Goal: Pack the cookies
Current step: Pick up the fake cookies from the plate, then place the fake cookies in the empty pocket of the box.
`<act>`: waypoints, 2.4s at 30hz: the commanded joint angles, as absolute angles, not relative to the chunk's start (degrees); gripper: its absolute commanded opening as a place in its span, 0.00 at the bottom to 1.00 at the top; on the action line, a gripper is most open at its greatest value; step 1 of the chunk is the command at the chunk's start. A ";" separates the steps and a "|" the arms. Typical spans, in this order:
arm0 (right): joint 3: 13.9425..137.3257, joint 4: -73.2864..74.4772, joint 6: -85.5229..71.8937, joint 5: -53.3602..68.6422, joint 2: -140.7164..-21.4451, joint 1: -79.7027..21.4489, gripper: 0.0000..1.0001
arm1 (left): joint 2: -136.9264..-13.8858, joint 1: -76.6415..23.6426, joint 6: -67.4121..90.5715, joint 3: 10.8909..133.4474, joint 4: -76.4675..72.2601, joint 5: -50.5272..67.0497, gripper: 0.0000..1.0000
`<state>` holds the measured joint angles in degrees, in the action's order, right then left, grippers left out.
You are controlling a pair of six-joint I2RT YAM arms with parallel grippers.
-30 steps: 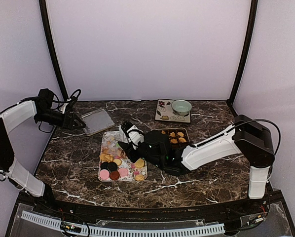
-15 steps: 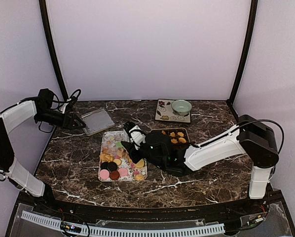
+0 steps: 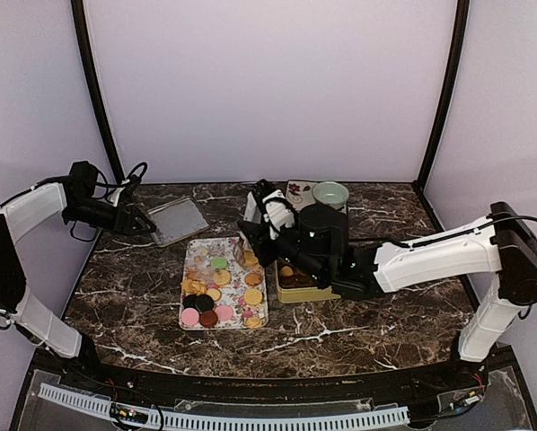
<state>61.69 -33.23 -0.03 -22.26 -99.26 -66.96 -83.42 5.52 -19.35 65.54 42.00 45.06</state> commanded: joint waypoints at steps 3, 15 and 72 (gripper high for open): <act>53.85 -34.48 -0.19 -23.96 -87.33 -63.48 0.00 | -81.03 5.89 -19.64 66.04 43.08 45.79 0.90; 40.21 -32.25 -2.43 -27.62 -75.18 -58.16 0.00 | -81.55 5.89 -19.07 66.09 42.59 46.18 0.90; 42.60 -29.36 0.87 -25.92 -73.48 -55.59 0.43 | -81.73 5.88 -19.49 66.78 43.24 46.25 0.90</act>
<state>38.85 -27.77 -1.10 -26.17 -76.77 -56.03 -83.42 5.52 -19.29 65.54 42.00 45.21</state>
